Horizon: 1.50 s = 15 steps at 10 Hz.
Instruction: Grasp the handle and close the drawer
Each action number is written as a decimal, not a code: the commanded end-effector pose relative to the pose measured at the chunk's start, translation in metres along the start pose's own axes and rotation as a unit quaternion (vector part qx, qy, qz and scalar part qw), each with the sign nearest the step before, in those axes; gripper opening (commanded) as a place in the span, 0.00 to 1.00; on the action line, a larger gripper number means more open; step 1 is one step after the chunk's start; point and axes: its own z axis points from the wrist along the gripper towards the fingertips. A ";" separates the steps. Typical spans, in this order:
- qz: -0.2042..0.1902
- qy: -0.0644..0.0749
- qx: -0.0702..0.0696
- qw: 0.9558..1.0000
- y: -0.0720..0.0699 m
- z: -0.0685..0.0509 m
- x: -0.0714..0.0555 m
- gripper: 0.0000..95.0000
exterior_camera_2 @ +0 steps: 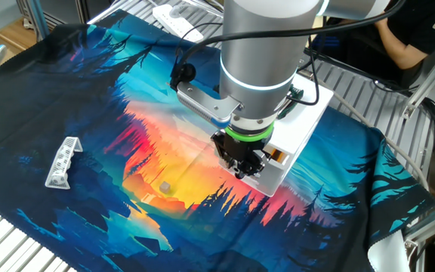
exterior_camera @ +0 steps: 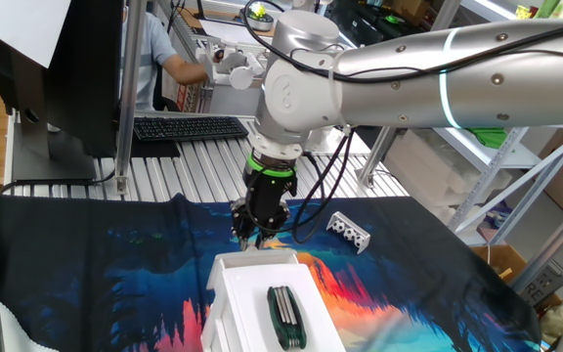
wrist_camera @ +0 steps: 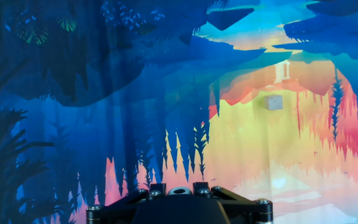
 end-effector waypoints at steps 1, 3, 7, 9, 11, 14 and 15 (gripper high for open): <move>0.000 0.002 -0.001 1.000 0.001 0.000 0.000 0.00; 0.001 0.002 -0.001 1.000 0.001 0.002 0.002 0.00; 0.000 0.002 -0.001 1.000 0.003 0.004 0.010 0.00; 0.000 0.002 0.000 1.000 0.004 0.003 0.013 0.00; -0.001 0.004 0.001 1.000 0.004 0.003 0.016 0.00; -0.002 0.008 0.001 1.000 0.005 0.002 0.017 0.00; -0.002 0.008 0.001 1.000 0.005 0.002 0.018 0.00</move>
